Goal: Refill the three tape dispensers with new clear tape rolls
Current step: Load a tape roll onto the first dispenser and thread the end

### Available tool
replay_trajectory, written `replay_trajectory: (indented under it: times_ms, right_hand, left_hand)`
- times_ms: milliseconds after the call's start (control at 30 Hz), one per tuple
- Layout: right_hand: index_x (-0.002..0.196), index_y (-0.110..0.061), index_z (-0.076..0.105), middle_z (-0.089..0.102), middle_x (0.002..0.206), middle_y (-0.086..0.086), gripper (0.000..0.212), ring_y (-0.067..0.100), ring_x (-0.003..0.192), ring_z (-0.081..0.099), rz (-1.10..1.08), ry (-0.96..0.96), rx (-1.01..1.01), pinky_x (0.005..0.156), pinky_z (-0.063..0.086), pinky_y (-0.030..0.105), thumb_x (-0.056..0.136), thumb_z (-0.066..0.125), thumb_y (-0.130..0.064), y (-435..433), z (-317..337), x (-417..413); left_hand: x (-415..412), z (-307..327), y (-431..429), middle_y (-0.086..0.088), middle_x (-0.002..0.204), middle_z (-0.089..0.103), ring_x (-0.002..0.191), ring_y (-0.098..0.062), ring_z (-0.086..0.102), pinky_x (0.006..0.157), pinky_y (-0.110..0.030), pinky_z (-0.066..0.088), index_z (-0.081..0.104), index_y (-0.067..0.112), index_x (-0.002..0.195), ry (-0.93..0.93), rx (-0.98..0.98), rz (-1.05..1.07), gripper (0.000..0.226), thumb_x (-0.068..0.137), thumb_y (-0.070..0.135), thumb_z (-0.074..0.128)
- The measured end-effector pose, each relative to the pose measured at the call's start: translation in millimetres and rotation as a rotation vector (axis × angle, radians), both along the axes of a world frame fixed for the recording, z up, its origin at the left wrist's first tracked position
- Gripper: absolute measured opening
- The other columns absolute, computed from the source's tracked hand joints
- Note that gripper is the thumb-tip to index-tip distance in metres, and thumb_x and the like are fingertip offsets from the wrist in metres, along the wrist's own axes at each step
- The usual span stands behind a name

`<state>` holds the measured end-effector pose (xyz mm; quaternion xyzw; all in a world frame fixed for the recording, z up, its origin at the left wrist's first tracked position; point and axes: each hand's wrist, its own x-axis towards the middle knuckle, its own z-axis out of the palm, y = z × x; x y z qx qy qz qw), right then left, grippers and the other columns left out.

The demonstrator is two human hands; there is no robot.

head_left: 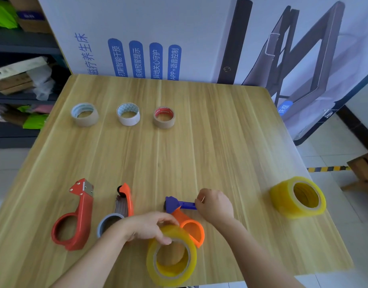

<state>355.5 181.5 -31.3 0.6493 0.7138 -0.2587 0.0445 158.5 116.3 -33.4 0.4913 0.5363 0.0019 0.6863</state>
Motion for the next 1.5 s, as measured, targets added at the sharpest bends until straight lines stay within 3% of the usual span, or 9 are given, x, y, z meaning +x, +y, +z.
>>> replay_trajectory:
  times_ms: [167,267,367,500,767,967,1200,1367,1500]
  right_hand:
    - [0.064,-0.024,0.056,0.059,0.061,-0.008,0.044,0.008,0.057,0.055,-0.114,0.234,-0.043,0.048,0.038,0.023,0.084,0.054,-0.063,-7,5,10]
    - [0.069,-0.023,0.064,0.062,0.064,-0.012,0.043,0.005,0.062,0.058,-0.130,0.379,-0.187,0.056,0.043,0.021,0.076,0.063,-0.065,-9,10,23]
    - [0.093,-0.029,0.070,0.072,0.087,-0.012,0.033,0.007,0.082,0.066,0.023,0.266,-0.187,0.065,0.050,0.022,0.070,0.074,-0.052,-14,13,33]
    - [0.104,-0.030,0.069,0.073,0.095,-0.005,0.024,0.019,0.091,0.067,0.113,0.095,-0.060,0.071,0.056,0.032,0.081,0.063,-0.034,-23,9,32]
    - [0.116,-0.032,0.063,0.071,0.101,0.000,0.027,0.026,0.093,0.066,0.133,-0.034,0.074,0.068,0.052,0.030,0.091,0.054,-0.034,-20,-1,23]
    - [0.100,-0.026,0.062,0.068,0.090,-0.003,0.018,0.024,0.080,0.061,0.193,-0.113,0.135,0.058,0.040,0.027,0.089,0.050,-0.019,-15,-6,23]
    - [0.109,-0.023,0.065,0.071,0.101,0.001,0.028,0.025,0.091,0.065,0.130,-0.018,0.081,0.072,0.054,0.033,0.088,0.052,-0.012,-14,-11,28]
    - [0.091,-0.016,0.072,0.066,0.096,-0.001,0.026,0.022,0.093,0.058,0.374,0.108,0.305,0.073,0.050,0.035,0.090,0.054,-0.035,-30,-10,26]
    - [0.103,-0.017,0.062,0.067,0.099,-0.002,0.068,0.022,0.098,0.054,0.616,-0.091,0.146,0.094,0.040,0.038,0.067,0.056,-0.075,-47,-17,18]
  left_hand:
    - [7,4,-8,0.002,0.113,0.062,0.102,-0.013,0.060,0.086,-0.024,0.047,0.063,0.031,0.117,-0.207,-0.003,0.442,0.039,0.082,0.015,0.072]
    - [20,-2,-18,-0.004,0.110,0.067,0.101,-0.022,0.063,0.086,-0.035,0.048,0.065,0.031,0.113,-0.242,-0.017,0.675,0.038,0.080,0.014,0.074]
    - [36,-10,-27,-0.004,0.106,0.063,0.101,-0.021,0.060,0.083,-0.030,0.046,0.062,0.032,0.114,-0.221,0.028,0.769,0.046,0.077,0.011,0.077]
    - [49,-20,-35,-0.009,0.102,0.059,0.091,-0.019,0.057,0.073,-0.030,0.043,0.048,0.037,0.112,-0.161,0.091,0.869,0.051,0.076,0.018,0.079]
    - [63,-33,-31,-0.012,0.106,0.063,0.093,-0.029,0.066,0.072,-0.047,0.059,0.046,0.013,0.099,0.001,0.078,1.081,0.045,0.072,0.016,0.082]
    - [71,-35,-27,-0.007,0.103,0.063,0.092,-0.021,0.065,0.071,-0.036,0.058,0.048,0.017,0.101,-0.026,0.067,1.033,0.045,0.071,0.017,0.083]
    - [75,-41,-19,0.004,0.114,0.060,0.099,-0.019,0.060,0.080,-0.036,0.051,0.047,0.021,0.116,0.421,0.287,0.736,0.044,0.084,0.047,0.063]
    - [67,-39,-5,0.003,0.121,0.052,0.107,-0.021,0.055,0.073,-0.033,0.046,0.045,0.021,0.120,0.635,0.306,0.542,0.055,0.081,0.058,0.059]
    - [60,-41,-5,0.004,0.116,0.056,0.103,-0.018,0.056,0.076,-0.032,0.046,0.051,0.022,0.114,0.550,0.278,0.603,0.046,0.083,0.054,0.059]
